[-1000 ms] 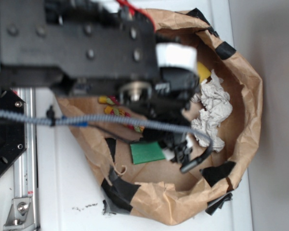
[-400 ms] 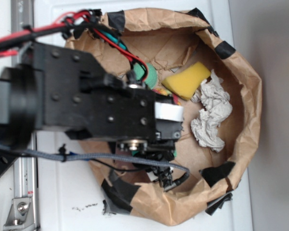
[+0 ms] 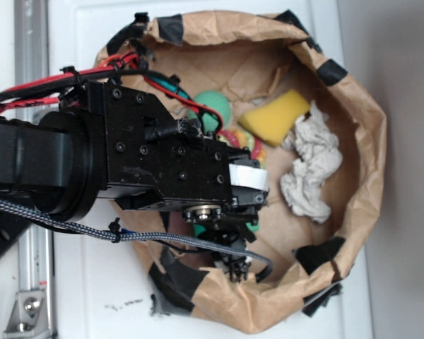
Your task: Grab the green block.
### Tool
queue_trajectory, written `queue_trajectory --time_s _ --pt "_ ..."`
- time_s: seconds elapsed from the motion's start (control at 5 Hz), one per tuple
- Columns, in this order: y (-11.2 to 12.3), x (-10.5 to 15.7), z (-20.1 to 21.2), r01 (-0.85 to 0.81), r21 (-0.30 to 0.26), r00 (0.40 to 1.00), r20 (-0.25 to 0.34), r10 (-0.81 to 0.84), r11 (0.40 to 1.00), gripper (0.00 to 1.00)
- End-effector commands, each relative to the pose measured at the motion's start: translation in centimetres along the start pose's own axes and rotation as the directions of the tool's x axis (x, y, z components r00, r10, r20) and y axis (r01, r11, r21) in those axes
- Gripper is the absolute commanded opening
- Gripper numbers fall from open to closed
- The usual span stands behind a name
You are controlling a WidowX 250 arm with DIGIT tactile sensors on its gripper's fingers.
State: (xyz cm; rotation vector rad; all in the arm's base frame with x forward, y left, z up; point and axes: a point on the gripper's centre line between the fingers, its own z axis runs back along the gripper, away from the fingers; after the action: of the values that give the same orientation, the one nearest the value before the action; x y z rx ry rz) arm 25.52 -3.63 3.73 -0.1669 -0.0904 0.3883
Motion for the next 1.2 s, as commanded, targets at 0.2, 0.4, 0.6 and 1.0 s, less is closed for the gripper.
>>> queue_trajectory --time_s 0.2,0.4,0.6,1.0 --pt "-1.3 -0.8 -2.6 0.115 0.010 0.993 -0.032 -0.115 0.993 0.00" --pt "-1.3 -0.1 -0.9 0.203 0.026 0.979 -0.015 -0.203 0.979 0.00" --pt "-1.6 1.2 4.1 0.338 0.025 0.937 0.084 -0.339 0.941 0.00" --pt "-2.2 3.4 7.3 0.456 -0.005 0.885 0.111 -0.453 0.890 0.00"
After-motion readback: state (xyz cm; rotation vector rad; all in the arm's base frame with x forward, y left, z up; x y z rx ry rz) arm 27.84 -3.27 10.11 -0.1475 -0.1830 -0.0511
